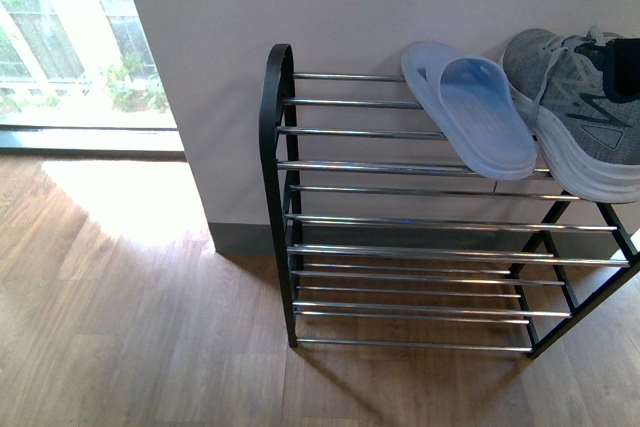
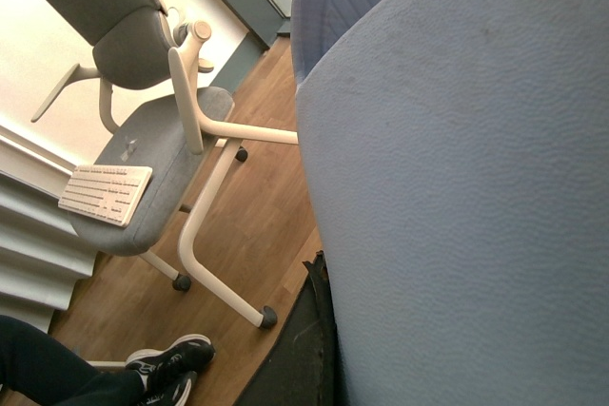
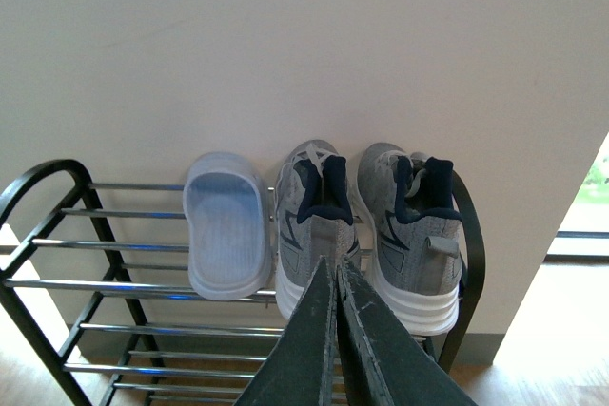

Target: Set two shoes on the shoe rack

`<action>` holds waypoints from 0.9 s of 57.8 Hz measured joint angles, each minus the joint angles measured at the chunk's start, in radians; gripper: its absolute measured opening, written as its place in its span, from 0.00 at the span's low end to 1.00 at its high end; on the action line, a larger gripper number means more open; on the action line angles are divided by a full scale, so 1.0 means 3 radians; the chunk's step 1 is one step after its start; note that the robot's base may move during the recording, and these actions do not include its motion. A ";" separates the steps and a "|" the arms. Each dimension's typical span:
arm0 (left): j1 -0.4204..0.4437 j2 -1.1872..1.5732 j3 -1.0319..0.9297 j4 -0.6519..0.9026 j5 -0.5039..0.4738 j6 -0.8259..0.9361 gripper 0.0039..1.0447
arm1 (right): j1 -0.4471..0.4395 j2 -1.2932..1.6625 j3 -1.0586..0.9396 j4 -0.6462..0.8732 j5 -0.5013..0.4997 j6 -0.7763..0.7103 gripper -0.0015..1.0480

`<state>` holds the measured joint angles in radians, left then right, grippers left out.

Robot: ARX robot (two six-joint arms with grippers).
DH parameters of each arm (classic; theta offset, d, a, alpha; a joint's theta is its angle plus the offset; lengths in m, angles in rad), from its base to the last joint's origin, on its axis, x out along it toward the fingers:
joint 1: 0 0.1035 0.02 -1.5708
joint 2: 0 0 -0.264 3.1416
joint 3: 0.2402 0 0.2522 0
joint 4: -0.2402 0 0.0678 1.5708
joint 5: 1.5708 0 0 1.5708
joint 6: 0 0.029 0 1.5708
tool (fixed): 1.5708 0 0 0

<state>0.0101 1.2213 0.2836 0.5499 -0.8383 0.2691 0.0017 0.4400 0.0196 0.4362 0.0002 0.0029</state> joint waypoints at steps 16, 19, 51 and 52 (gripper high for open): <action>0.0000 0.0000 0.0000 0.0000 0.0000 0.0000 0.02 | 0.0000 -0.0443 -0.0001 -0.0426 0.0000 0.0000 0.02; 0.0000 0.0000 0.0000 0.0000 0.0000 0.0000 0.02 | 0.0000 -0.0502 -0.0001 -0.0487 0.0000 0.0000 0.02; 0.0000 0.0000 0.0000 0.0000 0.0000 0.0000 0.02 | 0.0000 -0.1321 0.0000 -0.1404 0.0004 0.0000 0.02; 0.0000 0.0000 0.0000 0.0000 0.0000 0.0000 0.02 | 0.0000 -0.1377 0.0000 -0.1420 -0.0001 0.0000 0.02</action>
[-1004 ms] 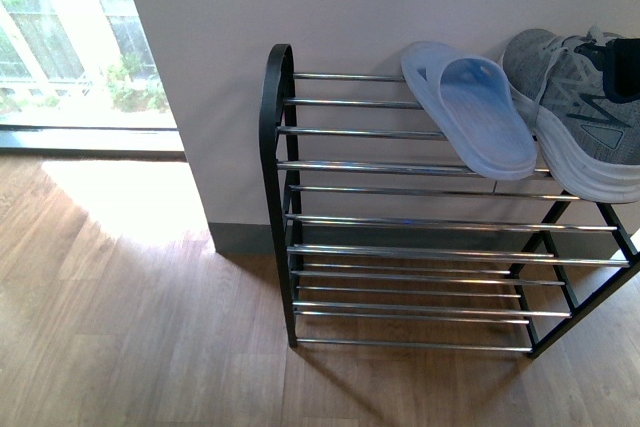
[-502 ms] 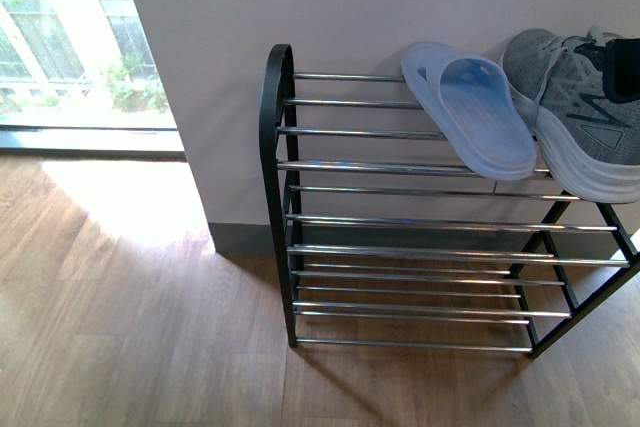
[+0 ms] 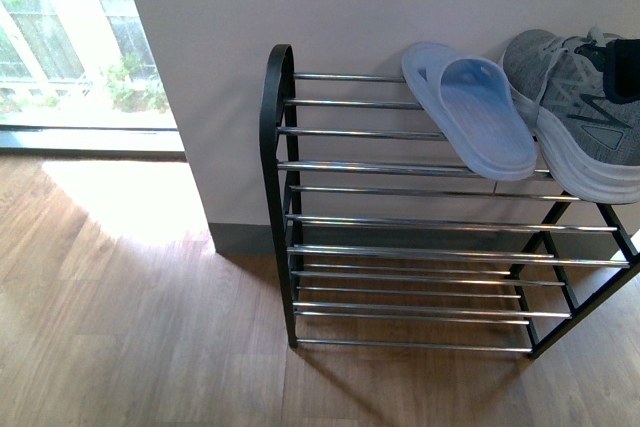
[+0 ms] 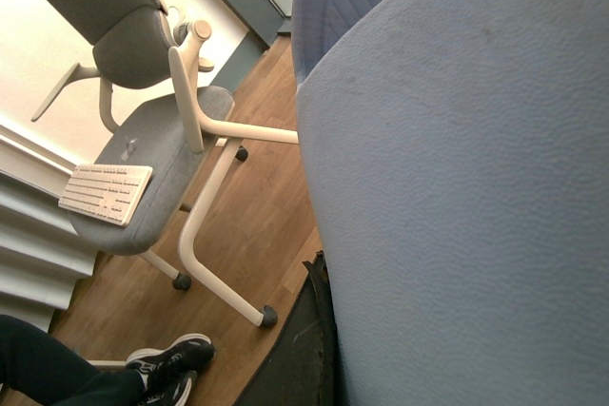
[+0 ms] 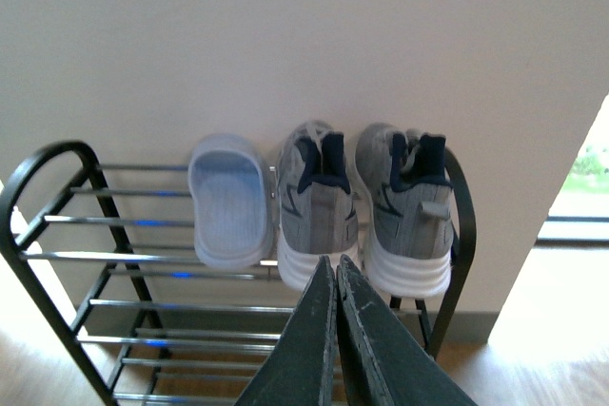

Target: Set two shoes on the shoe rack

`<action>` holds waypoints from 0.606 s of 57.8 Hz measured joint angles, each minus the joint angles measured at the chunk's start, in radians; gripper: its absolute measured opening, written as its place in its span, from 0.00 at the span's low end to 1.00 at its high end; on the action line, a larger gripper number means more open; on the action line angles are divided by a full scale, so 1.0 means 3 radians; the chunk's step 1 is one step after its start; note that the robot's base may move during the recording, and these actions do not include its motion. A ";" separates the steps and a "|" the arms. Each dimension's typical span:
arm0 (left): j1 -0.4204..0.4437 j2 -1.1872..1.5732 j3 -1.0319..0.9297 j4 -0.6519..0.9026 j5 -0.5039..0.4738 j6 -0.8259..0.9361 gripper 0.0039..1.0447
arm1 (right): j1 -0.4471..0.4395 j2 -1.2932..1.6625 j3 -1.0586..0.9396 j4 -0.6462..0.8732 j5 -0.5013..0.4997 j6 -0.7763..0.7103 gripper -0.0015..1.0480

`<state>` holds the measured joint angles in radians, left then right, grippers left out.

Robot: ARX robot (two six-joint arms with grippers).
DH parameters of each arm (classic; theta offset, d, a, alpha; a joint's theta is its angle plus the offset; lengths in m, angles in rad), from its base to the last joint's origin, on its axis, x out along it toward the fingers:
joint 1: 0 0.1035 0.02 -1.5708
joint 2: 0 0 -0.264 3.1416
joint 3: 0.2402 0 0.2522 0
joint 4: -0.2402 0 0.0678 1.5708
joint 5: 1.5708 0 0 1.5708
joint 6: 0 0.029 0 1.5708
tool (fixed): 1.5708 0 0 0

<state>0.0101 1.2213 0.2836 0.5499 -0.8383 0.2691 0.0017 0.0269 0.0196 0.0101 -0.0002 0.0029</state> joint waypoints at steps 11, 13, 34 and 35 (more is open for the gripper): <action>0.0000 0.0000 0.0000 0.0000 0.0001 0.0000 0.02 | 0.0000 -0.0064 0.0000 -0.0029 0.0001 0.0000 0.02; 0.0000 0.0000 0.0000 0.0000 0.0000 0.0000 0.02 | 0.0000 -0.0065 0.0000 -0.0029 0.0000 0.0000 0.02; 0.0003 0.0000 0.0000 0.0000 -0.0001 0.0000 0.02 | 0.0000 -0.0071 0.0000 -0.0032 -0.0006 -0.0001 0.50; 0.0008 0.0000 0.0000 0.0000 -0.0003 0.0000 0.02 | -0.0001 -0.0071 0.0000 -0.0031 -0.0005 -0.0001 0.54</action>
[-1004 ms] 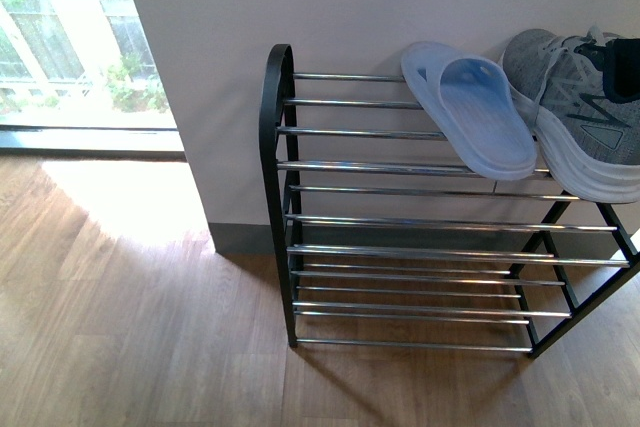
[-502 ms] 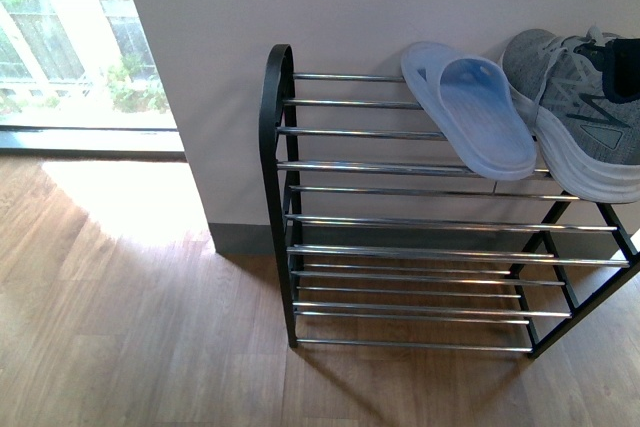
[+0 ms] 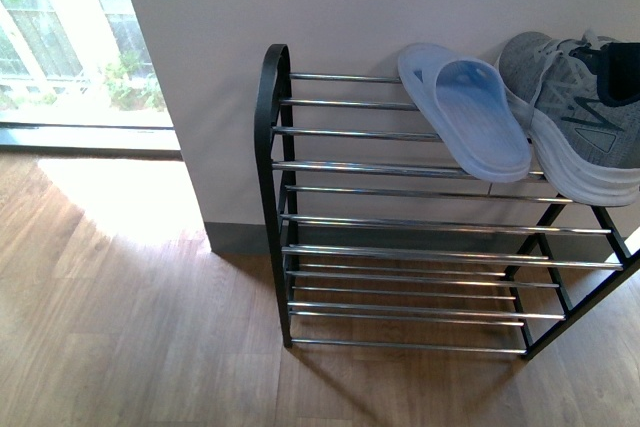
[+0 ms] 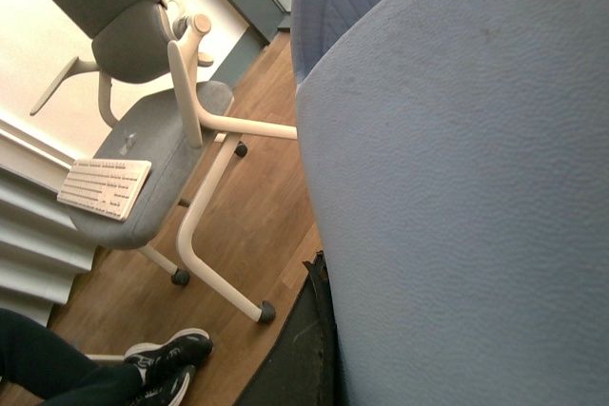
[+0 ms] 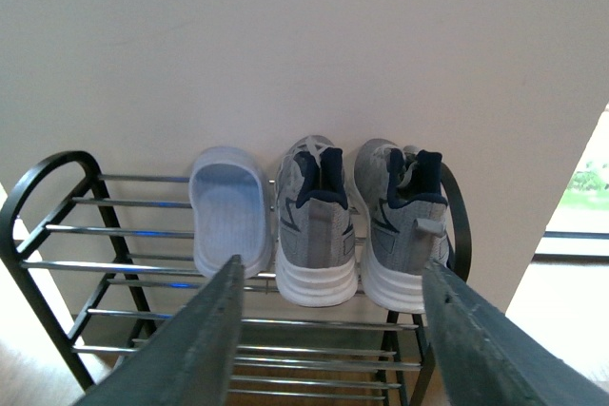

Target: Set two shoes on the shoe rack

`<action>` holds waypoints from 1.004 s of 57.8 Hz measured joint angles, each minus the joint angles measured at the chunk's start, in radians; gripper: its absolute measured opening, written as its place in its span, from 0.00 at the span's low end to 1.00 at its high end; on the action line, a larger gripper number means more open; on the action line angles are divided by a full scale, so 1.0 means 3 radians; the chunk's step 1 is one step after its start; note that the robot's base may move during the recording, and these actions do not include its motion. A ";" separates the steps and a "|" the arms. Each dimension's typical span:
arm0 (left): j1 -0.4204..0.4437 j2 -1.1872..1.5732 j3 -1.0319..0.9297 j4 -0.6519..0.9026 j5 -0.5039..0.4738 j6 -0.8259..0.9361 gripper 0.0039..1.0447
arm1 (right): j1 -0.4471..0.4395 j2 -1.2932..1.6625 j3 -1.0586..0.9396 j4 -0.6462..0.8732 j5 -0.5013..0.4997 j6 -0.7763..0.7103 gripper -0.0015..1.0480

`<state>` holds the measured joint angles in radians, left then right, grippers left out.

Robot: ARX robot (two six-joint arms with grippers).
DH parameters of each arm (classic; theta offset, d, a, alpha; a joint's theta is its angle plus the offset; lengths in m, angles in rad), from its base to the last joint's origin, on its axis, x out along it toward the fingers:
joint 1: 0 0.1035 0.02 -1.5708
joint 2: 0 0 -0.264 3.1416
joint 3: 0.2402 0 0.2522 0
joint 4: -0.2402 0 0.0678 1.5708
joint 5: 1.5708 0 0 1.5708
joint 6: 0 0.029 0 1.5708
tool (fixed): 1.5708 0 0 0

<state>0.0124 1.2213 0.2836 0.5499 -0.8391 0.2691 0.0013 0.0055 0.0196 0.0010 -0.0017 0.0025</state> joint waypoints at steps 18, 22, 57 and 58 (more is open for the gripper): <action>-0.0028 -0.0046 0.0188 -0.0432 0.1269 -0.0824 0.02 | 0.0001 0.0000 0.0000 -0.0005 0.0027 0.0001 0.91; -0.0159 0.0271 0.0697 -0.0816 0.1965 -0.1306 0.02 | 0.0000 -0.0003 0.0000 -0.0005 0.0013 0.0001 0.91; -0.0738 0.3040 0.4261 -0.2614 0.2427 -0.0618 0.02 | 0.0001 -0.0003 0.0000 -0.0005 0.0014 0.0001 0.91; -0.0743 0.3063 0.4304 -0.2640 0.2421 -0.0604 0.02 | 0.0001 -0.0003 0.0000 -0.0005 0.0014 0.0001 0.91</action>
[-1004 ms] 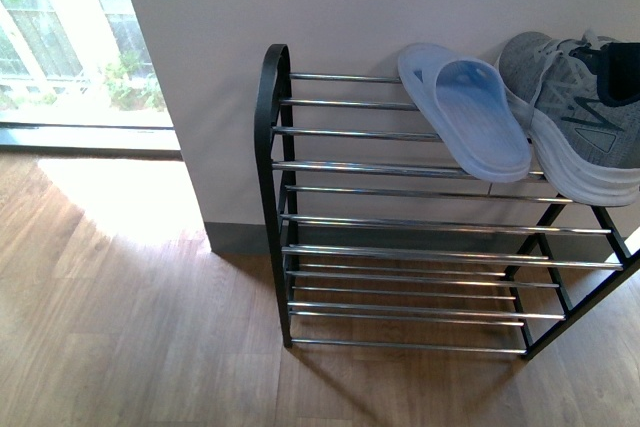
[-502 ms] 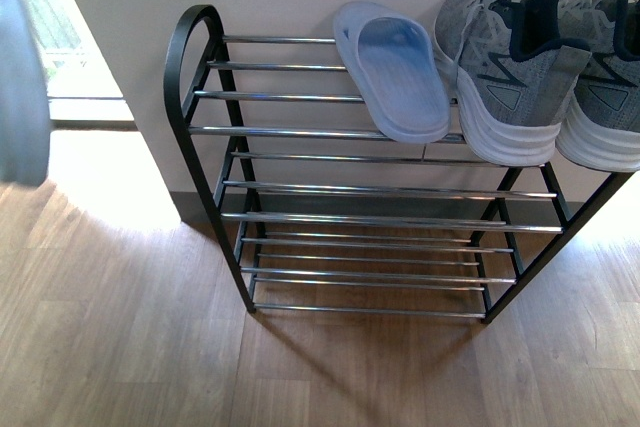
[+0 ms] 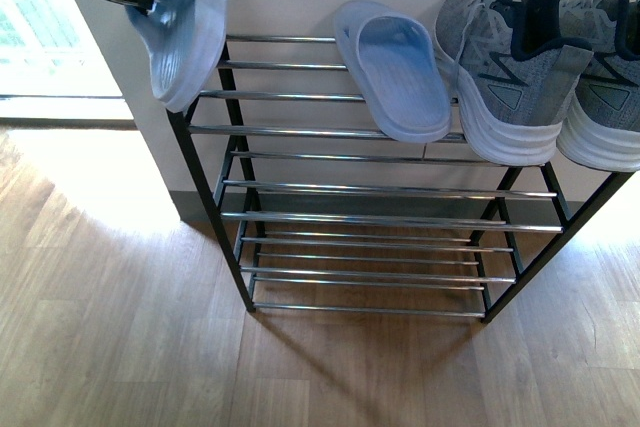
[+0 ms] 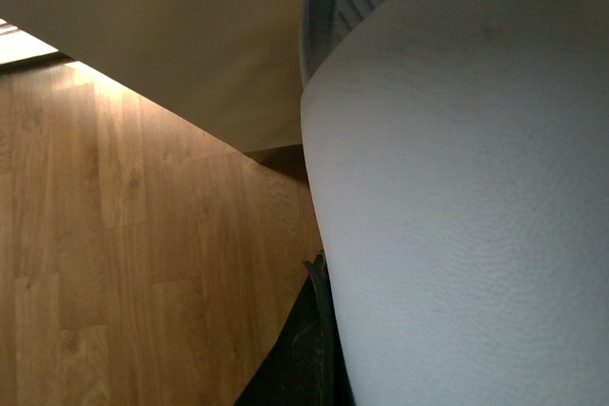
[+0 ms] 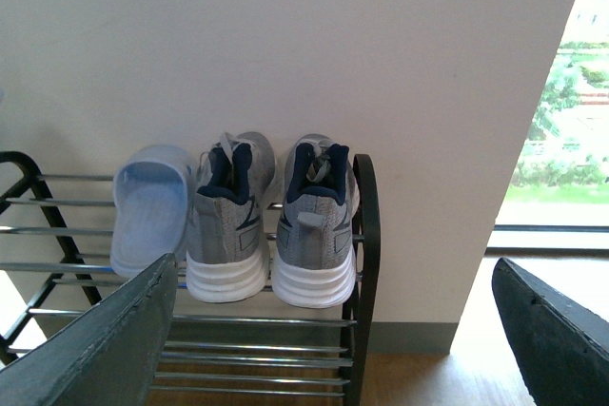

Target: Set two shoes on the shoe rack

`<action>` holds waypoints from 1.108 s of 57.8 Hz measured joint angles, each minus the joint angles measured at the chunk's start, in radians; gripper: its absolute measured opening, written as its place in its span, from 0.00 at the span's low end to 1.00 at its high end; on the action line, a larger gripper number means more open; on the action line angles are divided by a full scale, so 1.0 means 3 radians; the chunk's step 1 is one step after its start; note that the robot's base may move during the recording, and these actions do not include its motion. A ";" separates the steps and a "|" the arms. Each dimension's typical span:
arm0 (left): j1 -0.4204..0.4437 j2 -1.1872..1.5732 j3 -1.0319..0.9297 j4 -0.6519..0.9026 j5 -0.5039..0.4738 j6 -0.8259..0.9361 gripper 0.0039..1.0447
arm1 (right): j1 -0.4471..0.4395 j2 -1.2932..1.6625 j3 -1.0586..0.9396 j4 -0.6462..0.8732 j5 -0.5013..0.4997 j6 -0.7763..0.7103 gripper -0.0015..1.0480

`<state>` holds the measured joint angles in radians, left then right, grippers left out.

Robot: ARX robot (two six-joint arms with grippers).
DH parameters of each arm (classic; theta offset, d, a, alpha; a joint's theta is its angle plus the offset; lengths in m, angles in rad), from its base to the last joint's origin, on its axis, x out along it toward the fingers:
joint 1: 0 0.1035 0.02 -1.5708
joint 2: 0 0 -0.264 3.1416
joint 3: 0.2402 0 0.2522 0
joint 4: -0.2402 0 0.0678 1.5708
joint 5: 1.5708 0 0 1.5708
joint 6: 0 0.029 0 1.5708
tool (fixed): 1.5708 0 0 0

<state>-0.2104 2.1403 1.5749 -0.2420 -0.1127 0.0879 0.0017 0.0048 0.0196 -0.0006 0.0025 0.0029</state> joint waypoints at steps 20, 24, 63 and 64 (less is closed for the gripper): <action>-0.0177 0.0553 0.1006 -0.0586 -0.0108 0.0341 0.02 | 0.0000 0.0000 0.0000 0.0000 0.0000 -0.0001 0.91; -0.0256 0.0649 0.1171 -0.0704 -0.0137 0.0417 0.02 | 0.0000 0.0000 0.0000 0.0000 0.0000 0.0000 0.91; -0.0501 0.1246 0.1719 -0.0974 -0.0463 0.0168 0.02 | 0.0000 0.0000 0.0000 0.0000 0.0000 0.0000 0.91; -0.0502 0.1246 0.1723 -0.0974 -0.0479 0.0168 0.02 | 0.0000 0.0000 0.0000 0.0000 0.0000 0.0000 0.91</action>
<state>-0.3611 2.5141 2.0918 -0.5343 -0.2565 0.1383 0.0017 0.0048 0.0196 -0.0006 0.0025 0.0029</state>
